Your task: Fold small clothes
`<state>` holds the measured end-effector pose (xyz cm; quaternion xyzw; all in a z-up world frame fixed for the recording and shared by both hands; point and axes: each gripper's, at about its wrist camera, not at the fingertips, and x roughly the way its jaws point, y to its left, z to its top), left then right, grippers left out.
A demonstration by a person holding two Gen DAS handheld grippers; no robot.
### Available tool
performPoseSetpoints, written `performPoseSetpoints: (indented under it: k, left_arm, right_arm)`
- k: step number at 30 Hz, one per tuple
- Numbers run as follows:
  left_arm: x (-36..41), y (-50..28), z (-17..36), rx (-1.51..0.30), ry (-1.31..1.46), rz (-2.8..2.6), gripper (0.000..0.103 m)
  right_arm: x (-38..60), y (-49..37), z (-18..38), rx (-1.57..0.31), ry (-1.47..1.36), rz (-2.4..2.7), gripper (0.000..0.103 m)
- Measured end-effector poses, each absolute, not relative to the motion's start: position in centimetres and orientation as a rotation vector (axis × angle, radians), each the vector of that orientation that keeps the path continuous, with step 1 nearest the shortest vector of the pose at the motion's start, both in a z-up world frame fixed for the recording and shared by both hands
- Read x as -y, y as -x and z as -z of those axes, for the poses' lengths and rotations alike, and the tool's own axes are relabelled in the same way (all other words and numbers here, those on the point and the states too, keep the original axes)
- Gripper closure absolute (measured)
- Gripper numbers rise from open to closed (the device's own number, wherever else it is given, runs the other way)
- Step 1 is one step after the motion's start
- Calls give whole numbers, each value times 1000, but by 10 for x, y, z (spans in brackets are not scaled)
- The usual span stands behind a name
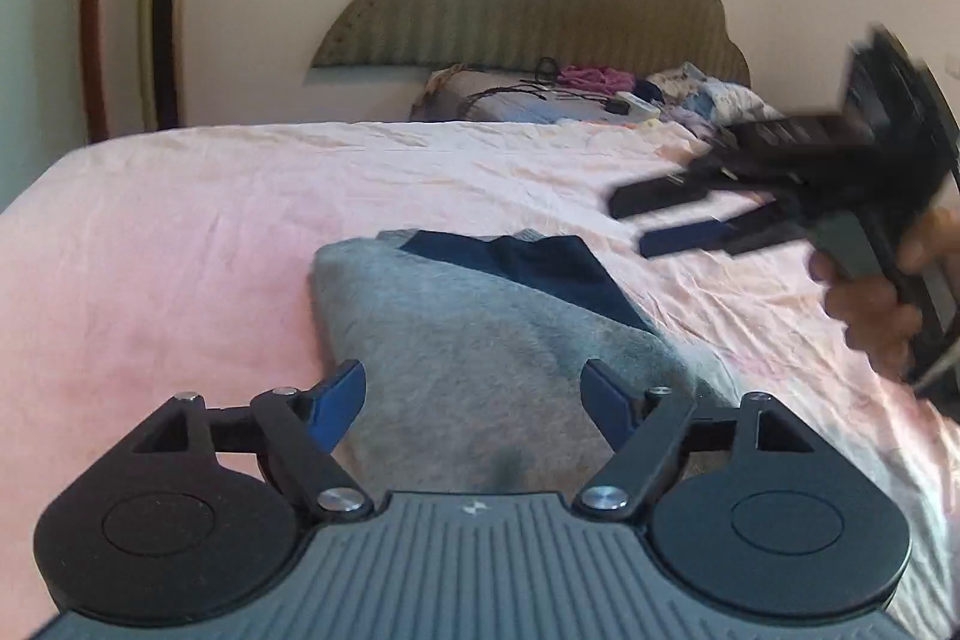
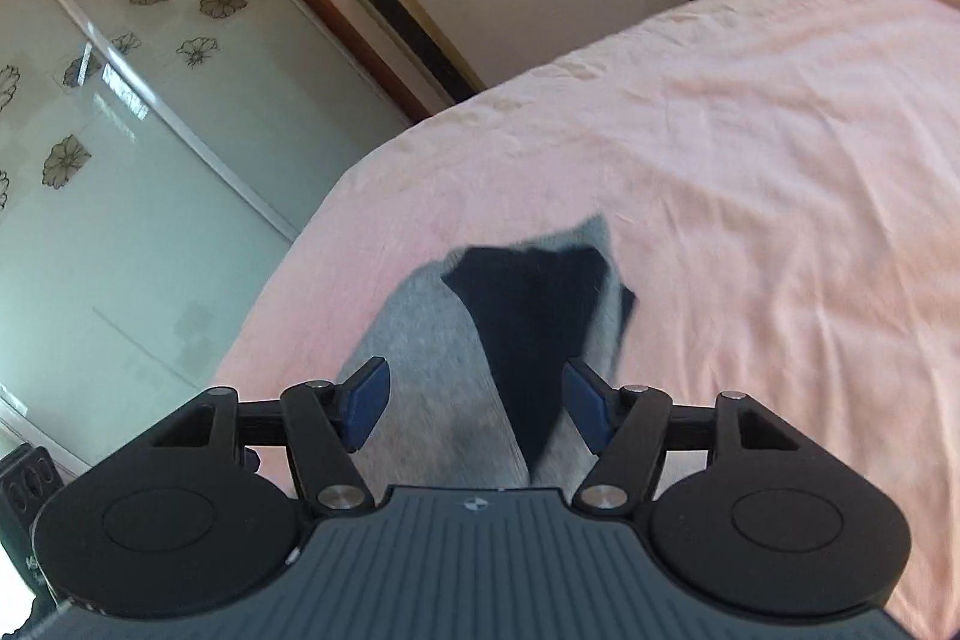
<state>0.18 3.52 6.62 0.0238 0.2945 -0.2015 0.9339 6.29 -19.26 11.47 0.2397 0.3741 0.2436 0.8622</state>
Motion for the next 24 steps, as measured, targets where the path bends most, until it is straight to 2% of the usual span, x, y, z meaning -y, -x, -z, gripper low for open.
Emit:
performPoseSetpoints:
  k: [3,5,7,9,11,12,14,17,21,24]
  left_arm:
    - [-1,-22,-39,-658,-183,409,24]
    - [2,-13,-22,-614,-269,424,24]
    - [1,-7,-19,-596,-290,444,24]
    - [-2,-6,-19,-596,-278,460,24]
    - [-4,-9,-18,-584,-274,469,24]
    - [-4,-8,-16,-574,-270,470,22]
    - [1,-4,-13,-560,-280,464,20]
    - [3,-1,-11,-548,-290,460,19]
    - [0,-5,-9,-544,-266,463,18]
    - [0,-5,-9,-542,-262,461,18]
  right_arm:
    - [156,-115,-106,-853,-434,-532,34]
    - [135,-142,-82,-960,-326,-454,35]
    - [142,-147,-64,-924,-283,-453,53]
    - [158,-154,-57,-962,-398,-422,68]
    - [154,-156,-66,-992,-350,-393,73]
    - [149,-154,-74,-980,-321,-374,66]
    - [123,-141,-94,-909,-258,-434,64]
    - [78,-144,-107,-913,-252,-614,53]
    - [26,-178,-77,-1065,-241,-700,47]
    - [21,-196,-54,-1016,-232,-663,47]
